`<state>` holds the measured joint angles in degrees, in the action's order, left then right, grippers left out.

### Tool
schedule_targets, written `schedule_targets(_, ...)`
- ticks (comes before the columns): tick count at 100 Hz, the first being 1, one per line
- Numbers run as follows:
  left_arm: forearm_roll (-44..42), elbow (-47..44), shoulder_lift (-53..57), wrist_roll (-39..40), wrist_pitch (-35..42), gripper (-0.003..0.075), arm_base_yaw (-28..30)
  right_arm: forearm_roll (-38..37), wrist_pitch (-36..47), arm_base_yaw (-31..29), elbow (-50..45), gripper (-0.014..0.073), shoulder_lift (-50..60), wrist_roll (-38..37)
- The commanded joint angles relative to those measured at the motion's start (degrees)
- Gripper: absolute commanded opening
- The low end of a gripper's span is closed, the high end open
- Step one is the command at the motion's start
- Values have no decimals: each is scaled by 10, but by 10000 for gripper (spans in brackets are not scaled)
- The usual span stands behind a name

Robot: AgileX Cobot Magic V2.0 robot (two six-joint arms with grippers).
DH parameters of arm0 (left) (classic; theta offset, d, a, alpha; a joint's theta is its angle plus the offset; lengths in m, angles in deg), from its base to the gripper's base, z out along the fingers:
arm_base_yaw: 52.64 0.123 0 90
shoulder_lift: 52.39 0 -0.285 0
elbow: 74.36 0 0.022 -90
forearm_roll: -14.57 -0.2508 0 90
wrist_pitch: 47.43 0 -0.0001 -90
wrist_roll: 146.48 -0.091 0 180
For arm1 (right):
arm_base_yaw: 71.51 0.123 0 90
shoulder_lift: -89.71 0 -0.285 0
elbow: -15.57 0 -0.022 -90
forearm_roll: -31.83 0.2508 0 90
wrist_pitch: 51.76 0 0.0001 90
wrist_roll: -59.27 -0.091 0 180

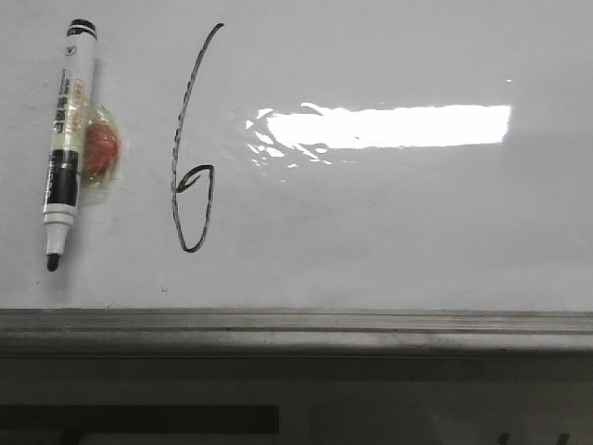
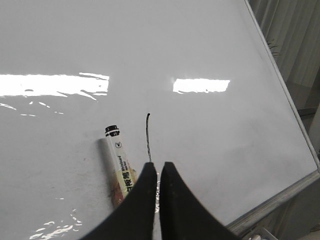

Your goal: Write number 6 on whiteboard

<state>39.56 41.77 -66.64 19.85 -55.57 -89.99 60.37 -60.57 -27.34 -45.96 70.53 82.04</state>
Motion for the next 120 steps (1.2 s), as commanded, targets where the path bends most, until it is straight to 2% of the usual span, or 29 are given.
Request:
schedule_targets(1,4,16,-5,-1,36,-19,2,1,35,1,16,-64,-5,5)
schedule_targets(28,2,15,-5,-1,36,-19,2,1,35,1,16,-64,-5,5)
schedule_targets(41,-22,15,-5,-1,34,-19,26,1,35,1,16,-64,-5,5)
schedule_targets(58,-22,14,-5,-1,23,-19,108,1,35,1,16,-64,-5,5)
schedule_targets(88,-35,-37,-5,-1,-1,-19,313,1,35,1,16,-64,-5,5)
schedule_targets(101,-102,-67,5,-1,-1,-19,374,1,35,1,16,-64,-5,5)
schedule_targets(106,-128,-79,16,17,-1,-19,387,1,35,1,16,-64,-5,5)
schedule_targets(120,-218,-111,39,132,7,-19,395,1,35,1,16,-64,-5,5)
